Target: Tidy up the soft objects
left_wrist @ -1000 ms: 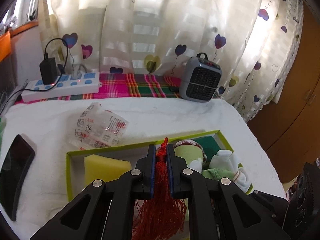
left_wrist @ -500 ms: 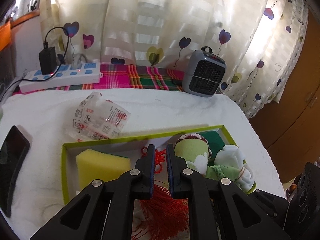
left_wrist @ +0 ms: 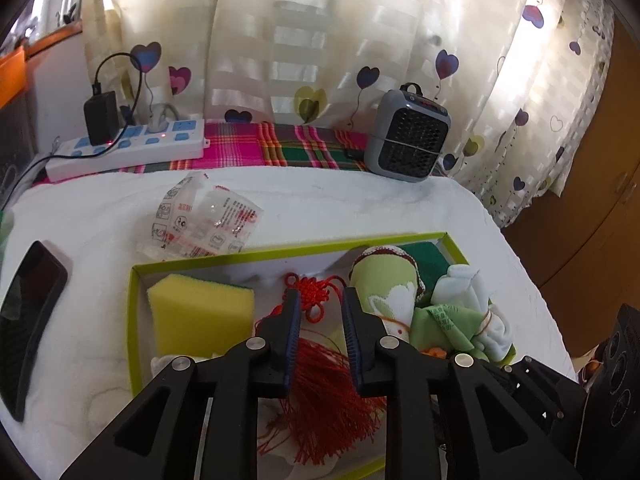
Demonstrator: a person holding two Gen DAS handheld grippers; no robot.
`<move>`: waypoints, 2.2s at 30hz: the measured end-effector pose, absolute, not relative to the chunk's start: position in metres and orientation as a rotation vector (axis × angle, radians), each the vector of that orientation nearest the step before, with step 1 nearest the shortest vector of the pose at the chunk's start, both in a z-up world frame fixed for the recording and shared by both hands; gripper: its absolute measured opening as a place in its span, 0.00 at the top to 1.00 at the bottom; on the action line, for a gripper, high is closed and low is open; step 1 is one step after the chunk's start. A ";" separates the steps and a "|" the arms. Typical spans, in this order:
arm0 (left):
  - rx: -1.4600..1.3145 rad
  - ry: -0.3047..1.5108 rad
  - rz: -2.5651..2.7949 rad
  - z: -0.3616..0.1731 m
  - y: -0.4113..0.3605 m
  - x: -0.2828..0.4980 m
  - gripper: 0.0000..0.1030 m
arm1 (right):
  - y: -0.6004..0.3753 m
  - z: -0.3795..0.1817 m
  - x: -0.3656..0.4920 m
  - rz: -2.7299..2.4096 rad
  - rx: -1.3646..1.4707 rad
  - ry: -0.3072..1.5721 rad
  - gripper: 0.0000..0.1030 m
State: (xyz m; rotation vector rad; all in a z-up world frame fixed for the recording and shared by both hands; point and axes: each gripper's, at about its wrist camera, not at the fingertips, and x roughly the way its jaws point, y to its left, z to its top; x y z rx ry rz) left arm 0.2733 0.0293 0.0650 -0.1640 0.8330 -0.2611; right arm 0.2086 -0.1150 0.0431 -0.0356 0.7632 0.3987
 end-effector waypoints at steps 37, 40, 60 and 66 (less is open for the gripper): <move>-0.090 0.818 -0.099 0.054 0.028 0.142 0.69 | -0.138 0.046 0.158 0.331 -0.039 0.778 0.41; -0.081 0.842 -0.081 0.044 0.027 0.137 0.69 | -0.139 0.042 0.155 0.322 -0.053 0.796 0.41; -0.063 0.911 -0.036 0.016 0.020 0.122 0.61 | -0.151 0.022 0.150 0.253 -0.108 0.894 0.40; -0.062 0.897 -0.017 0.014 0.016 0.120 0.57 | -0.157 0.021 0.147 0.243 -0.108 0.906 0.40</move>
